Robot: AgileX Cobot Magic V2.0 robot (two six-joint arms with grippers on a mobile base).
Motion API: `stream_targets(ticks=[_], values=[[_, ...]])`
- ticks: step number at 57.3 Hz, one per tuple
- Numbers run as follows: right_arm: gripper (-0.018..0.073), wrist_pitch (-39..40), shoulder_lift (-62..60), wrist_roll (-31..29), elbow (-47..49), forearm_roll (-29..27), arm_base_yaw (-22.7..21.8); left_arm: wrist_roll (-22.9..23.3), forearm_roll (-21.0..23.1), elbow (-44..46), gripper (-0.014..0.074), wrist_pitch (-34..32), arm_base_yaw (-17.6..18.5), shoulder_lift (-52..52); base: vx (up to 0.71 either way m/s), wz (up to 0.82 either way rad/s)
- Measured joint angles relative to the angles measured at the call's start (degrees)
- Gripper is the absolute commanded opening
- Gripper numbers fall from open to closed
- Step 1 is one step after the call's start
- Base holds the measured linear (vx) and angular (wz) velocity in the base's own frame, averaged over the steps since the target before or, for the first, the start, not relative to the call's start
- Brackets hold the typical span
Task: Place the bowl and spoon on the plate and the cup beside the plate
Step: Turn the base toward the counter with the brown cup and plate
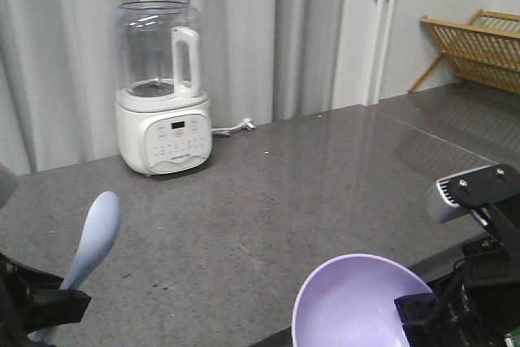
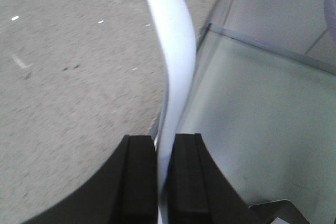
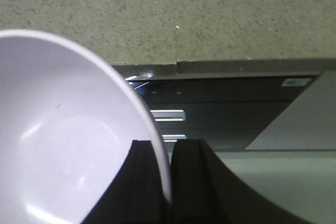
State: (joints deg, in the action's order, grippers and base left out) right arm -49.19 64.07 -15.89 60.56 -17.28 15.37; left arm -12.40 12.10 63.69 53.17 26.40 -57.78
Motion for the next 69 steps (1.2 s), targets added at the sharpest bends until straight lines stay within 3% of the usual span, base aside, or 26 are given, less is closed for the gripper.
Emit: stream_targets(ticks=[69], values=[[0.0102,0.00,0.00,0.00,0.00,0.00,0.00,0.00,0.00,0.00,0.0136,0.00,0.00,0.00,-0.05,-0.47]])
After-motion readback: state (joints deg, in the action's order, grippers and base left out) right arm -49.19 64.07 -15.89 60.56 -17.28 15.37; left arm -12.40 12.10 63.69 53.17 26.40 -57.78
